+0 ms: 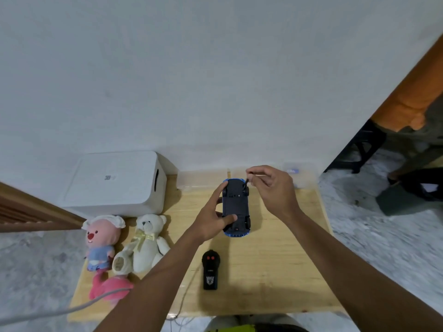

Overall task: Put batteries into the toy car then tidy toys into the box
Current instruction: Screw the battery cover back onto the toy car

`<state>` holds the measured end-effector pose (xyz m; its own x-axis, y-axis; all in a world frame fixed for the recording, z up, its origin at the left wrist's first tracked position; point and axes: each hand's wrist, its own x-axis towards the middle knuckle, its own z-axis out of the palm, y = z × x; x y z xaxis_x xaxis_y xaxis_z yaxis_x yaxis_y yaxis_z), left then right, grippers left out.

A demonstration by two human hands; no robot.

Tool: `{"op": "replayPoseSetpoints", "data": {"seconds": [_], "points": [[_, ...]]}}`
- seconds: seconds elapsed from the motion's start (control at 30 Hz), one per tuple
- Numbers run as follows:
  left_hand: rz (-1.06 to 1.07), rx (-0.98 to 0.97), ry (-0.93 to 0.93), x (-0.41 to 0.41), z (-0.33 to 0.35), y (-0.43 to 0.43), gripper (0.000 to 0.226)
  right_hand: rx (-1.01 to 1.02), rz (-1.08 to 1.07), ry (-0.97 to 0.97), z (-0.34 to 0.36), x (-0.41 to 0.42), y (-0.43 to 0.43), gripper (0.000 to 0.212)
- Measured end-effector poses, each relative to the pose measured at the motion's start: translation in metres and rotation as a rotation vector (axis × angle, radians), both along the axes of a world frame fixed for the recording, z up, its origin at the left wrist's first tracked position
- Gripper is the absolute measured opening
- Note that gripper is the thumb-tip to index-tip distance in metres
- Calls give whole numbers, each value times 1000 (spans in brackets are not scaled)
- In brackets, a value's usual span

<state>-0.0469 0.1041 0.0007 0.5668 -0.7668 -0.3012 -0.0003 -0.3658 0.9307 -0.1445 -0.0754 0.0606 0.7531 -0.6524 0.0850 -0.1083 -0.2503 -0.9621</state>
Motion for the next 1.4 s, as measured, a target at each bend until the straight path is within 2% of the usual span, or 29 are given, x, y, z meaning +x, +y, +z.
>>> {"op": "replayPoseSetpoints", "data": {"seconds": [0.83, 1.13, 1.4], "points": [[9, -24, 6, -1, 11, 2, 94, -60, 64, 5, -8, 0, 4, 16], [15, -35, 21, 0, 15, -1, 94, -8, 46, -7, -7, 1, -2, 13], [24, -43, 19, -4, 16, -2, 93, -122, 122, 25, -5, 1, -4, 19]]}}
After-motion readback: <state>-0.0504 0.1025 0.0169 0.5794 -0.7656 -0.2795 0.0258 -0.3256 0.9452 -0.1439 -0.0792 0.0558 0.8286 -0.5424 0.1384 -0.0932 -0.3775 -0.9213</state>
